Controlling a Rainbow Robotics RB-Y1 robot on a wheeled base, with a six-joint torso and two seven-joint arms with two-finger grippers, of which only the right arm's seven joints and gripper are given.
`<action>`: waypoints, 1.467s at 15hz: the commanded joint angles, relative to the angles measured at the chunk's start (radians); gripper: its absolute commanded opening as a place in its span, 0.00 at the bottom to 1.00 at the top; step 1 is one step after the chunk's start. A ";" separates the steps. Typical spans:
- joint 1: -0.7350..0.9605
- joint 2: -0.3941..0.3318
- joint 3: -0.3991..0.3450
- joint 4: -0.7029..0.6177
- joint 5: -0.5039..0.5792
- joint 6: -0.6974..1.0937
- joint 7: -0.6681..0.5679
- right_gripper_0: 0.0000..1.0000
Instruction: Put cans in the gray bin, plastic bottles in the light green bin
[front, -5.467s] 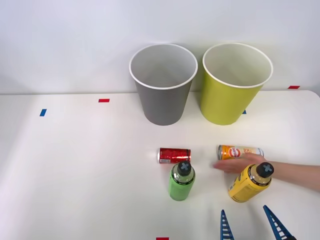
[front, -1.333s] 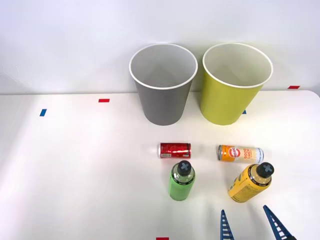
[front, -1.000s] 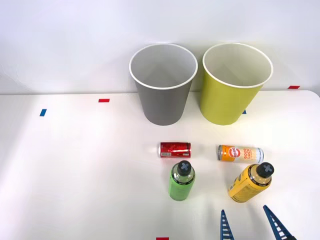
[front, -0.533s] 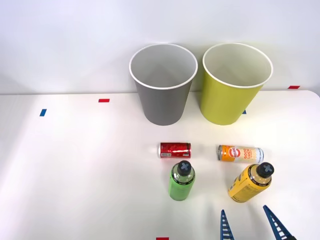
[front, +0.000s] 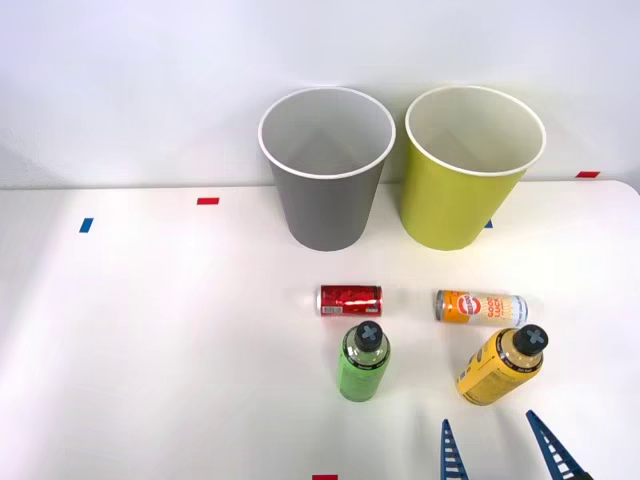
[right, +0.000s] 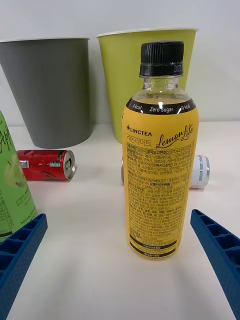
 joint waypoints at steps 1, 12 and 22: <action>0.000 0.000 0.000 0.000 0.000 0.000 0.000 1.00; 0.000 0.000 0.000 0.000 0.000 0.000 0.000 1.00; -0.029 -0.006 0.000 0.054 -0.008 -0.006 0.000 1.00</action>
